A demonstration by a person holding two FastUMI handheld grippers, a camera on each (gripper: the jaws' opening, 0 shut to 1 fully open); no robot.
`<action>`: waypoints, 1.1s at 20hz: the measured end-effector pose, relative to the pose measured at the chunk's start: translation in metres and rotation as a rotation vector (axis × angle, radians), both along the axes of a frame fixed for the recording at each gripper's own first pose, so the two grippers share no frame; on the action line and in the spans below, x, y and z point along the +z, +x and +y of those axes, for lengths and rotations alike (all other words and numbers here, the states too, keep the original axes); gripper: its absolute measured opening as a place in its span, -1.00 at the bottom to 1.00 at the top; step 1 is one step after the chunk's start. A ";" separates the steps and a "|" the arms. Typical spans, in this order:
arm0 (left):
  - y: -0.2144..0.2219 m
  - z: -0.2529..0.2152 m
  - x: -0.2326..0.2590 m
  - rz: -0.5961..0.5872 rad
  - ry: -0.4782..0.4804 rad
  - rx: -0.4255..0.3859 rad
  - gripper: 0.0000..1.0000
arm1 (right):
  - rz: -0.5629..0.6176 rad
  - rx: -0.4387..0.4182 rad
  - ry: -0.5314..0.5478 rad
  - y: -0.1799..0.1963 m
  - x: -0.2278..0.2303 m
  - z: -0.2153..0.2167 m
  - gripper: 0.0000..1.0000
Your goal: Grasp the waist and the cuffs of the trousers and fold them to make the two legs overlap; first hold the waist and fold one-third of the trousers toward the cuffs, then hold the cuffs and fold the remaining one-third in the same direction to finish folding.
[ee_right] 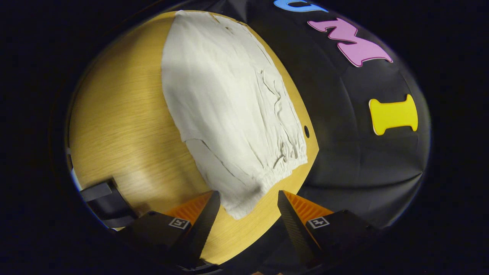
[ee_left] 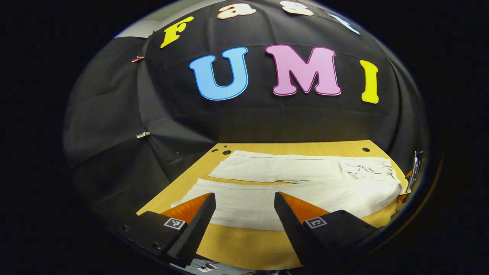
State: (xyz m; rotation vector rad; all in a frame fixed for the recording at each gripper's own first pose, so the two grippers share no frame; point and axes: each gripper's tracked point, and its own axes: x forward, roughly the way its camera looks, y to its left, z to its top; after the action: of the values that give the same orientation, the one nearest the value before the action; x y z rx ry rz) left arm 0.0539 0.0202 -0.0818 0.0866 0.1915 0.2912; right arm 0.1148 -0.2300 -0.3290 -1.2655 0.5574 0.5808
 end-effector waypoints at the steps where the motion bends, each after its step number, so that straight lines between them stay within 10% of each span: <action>1: -0.001 0.002 0.000 0.000 -0.005 0.013 0.96 | -0.002 0.014 -0.007 0.004 -0.003 0.001 0.91; 8: -0.010 0.013 -0.006 0.035 -0.005 0.065 0.95 | -0.050 0.086 -0.086 0.029 -0.009 0.017 0.79; 12: -0.016 0.031 -0.017 0.075 0.041 0.076 0.96 | 0.033 0.076 -0.111 0.026 -0.026 0.018 0.19; 13: -0.015 0.036 -0.025 0.095 0.055 0.074 0.96 | 0.049 0.074 -0.125 0.027 -0.028 0.018 -0.36; 22: -0.009 0.091 -0.087 0.270 0.163 0.018 0.96 | 0.257 0.029 -0.090 0.028 -0.030 0.020 -0.89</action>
State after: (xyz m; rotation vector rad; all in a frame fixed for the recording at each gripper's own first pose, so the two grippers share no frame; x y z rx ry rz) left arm 0.0449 0.1109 -0.1684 0.2868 0.4364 0.3126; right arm 0.1433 -0.2104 -0.3594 -1.2940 0.7873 0.7559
